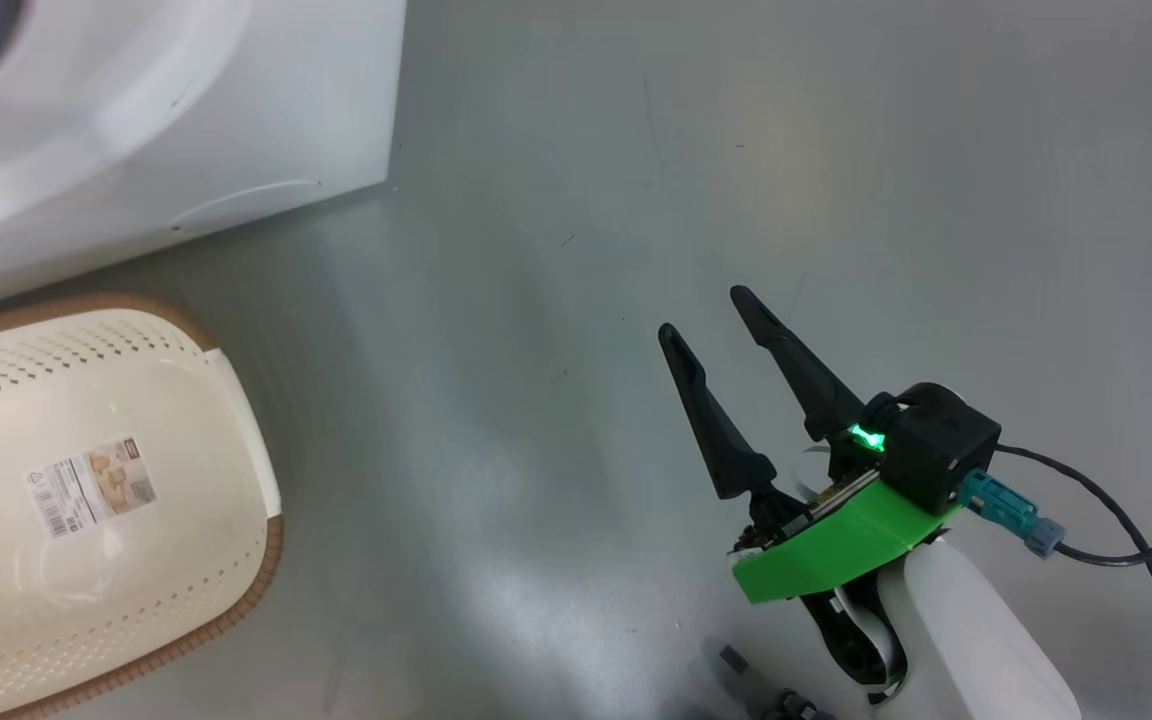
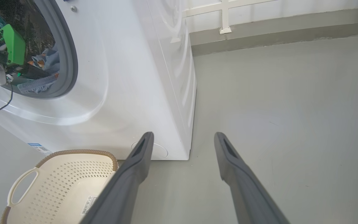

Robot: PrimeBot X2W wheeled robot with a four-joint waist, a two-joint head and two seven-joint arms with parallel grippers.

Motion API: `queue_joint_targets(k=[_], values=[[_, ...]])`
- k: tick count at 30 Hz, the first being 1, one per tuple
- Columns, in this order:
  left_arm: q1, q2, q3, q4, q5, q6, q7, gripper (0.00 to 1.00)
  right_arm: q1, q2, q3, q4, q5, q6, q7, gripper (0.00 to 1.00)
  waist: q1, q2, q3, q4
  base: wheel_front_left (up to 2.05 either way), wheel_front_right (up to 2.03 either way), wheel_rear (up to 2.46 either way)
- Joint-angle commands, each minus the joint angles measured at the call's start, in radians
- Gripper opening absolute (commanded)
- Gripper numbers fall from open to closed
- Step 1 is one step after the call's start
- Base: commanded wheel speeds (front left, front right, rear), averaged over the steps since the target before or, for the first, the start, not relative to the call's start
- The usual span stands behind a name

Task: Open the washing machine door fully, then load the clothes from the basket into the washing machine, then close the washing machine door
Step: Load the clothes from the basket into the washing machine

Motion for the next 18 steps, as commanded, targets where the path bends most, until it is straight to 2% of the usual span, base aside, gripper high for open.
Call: queue_joint_targets(k=[1,6,10,18], values=[[-0.018,0.062,0.027,-0.041,-0.006,0.007,0.004,0.0,0.008,0.004,0.017,-0.026,0.016,0.002,-0.012,1.0,0.0,0.0,0.004,0.002,0.0,0.0,0.0],[-0.04,0.067,0.044,-0.093,-0.002,0.018,-0.05,0.0,0.002,0.004,0.017,-0.033,0.014,0.002,-0.012,1.0,0.0,0.0,0.018,0.002,0.0,0.0,0.0],[-0.084,0.086,0.058,-0.139,0.033,0.029,-0.149,0.0,-0.005,0.004,0.022,-0.041,0.017,0.002,-0.012,1.0,0.0,0.0,0.04,-0.008,0.0,0.0,0.0],[-0.184,0.128,0.088,-0.12,0.11,0.057,-0.368,0.0,-0.018,0.004,0.045,-0.052,0.041,0.002,-0.012,1.0,0.0,0.0,0.086,-0.057,0.0,0.0,0.0]])
